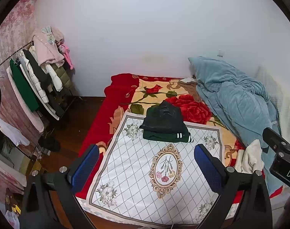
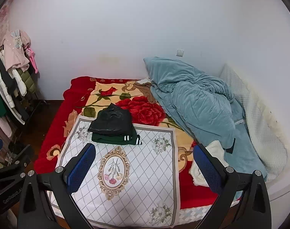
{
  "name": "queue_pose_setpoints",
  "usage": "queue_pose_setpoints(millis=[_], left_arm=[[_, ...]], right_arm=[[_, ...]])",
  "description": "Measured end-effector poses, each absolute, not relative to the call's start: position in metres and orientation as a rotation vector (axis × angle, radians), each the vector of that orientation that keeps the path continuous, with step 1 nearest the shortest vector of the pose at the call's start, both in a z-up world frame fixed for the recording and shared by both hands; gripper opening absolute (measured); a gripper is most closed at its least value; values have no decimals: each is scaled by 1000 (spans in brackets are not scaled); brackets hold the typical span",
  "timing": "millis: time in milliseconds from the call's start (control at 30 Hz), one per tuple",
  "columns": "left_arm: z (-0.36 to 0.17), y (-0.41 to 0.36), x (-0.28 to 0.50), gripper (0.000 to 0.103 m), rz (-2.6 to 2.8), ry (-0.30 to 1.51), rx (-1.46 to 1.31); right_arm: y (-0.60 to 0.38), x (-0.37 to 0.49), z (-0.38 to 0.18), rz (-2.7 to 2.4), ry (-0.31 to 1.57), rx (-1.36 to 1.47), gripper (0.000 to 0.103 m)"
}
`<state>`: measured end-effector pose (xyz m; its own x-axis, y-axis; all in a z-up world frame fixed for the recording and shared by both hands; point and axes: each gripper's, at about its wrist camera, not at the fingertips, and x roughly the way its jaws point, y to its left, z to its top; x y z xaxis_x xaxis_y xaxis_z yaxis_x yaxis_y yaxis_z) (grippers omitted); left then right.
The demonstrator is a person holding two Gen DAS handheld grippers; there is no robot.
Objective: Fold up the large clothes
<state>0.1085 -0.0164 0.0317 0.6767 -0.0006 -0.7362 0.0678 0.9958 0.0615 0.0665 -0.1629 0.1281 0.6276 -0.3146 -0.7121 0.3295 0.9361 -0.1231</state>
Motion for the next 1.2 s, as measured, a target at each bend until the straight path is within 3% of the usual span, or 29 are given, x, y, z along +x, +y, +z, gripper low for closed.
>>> queue_pose_setpoints(millis=[1200], left_arm=[[44,-16,108,102,-60,805,73]], right_arm=[[-157,65,125,-345,827,20,103]])
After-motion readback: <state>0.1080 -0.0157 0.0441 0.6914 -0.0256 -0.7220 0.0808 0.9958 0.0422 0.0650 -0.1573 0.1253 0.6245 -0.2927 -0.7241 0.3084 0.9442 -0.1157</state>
